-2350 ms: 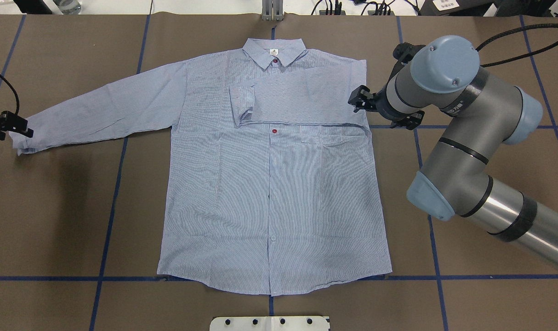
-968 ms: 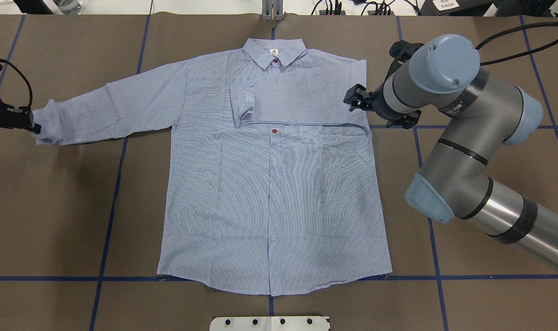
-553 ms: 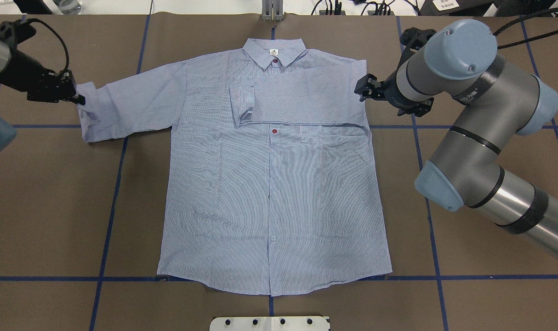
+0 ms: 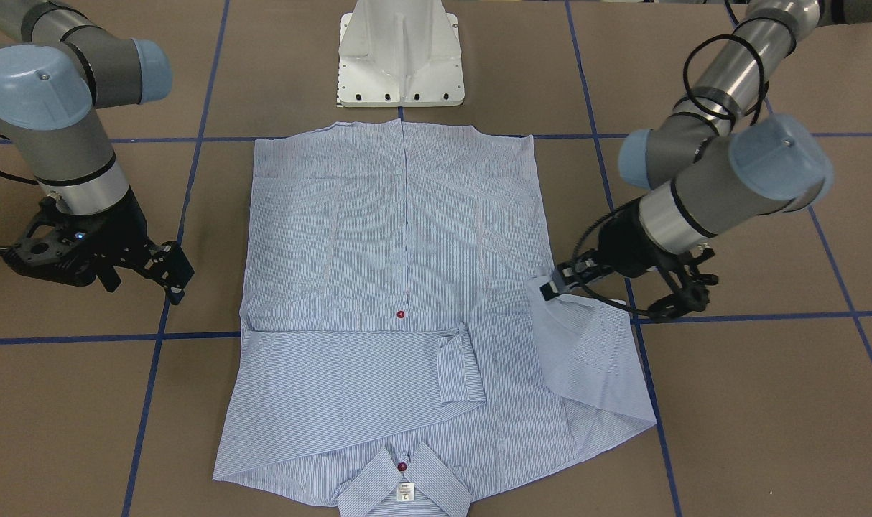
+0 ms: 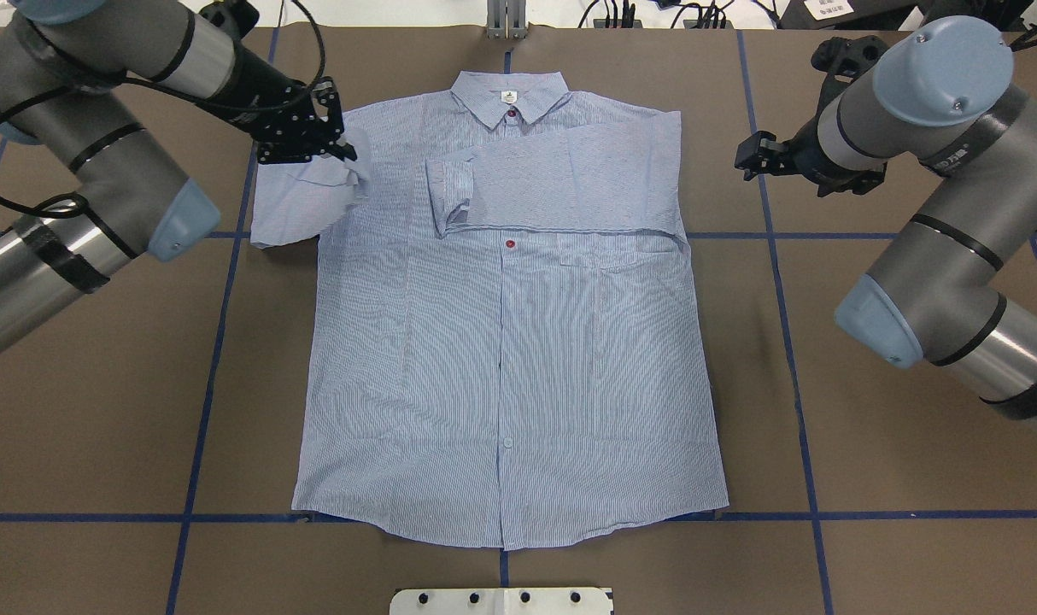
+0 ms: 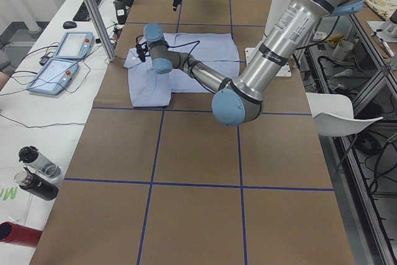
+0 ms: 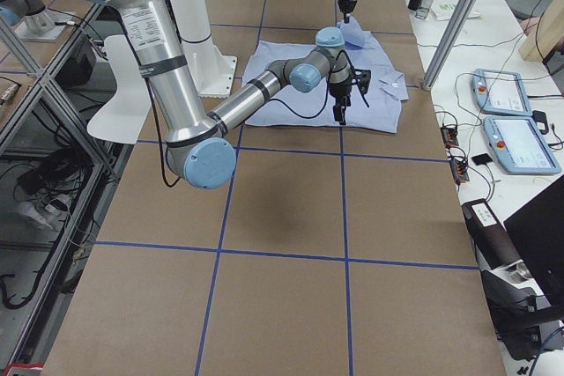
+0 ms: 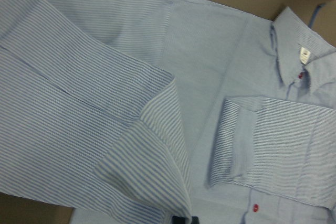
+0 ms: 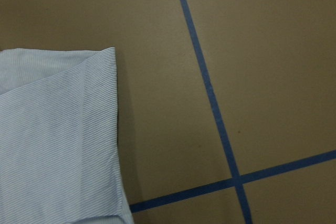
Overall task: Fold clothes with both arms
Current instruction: 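Fold the sleeve with the left gripper across the shirt toward the collar, then release the sleeve and withdraw the left gripper while the right gripper moves to the hem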
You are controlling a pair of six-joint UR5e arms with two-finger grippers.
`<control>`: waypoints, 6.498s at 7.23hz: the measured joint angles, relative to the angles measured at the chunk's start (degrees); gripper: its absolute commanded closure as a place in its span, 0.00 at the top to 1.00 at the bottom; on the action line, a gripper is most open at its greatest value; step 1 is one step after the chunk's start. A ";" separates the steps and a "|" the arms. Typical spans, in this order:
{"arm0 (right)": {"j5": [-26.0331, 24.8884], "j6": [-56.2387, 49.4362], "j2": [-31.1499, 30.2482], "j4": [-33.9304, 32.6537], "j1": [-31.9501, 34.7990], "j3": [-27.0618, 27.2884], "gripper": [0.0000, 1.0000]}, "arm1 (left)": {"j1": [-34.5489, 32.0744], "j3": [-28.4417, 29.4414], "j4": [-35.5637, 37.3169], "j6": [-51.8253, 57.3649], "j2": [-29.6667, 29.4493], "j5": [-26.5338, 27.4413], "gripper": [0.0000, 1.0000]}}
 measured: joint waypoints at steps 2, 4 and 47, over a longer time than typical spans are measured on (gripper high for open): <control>-0.03 -0.81 -1.00 0.20 0.44 0.00 0.99 | 4.90 1.41 -0.12 -5.48 -6.85 6.92 0.00; -0.20 -0.89 -1.27 0.25 0.48 0.01 0.99 | 8.88 5.22 -0.23 -8.95 -12.62 12.19 0.00; -24.33 59.48 -17.76 -0.26 -44.65 16.80 0.02 | 14.66 -24.37 -0.19 9.14 13.70 35.99 0.99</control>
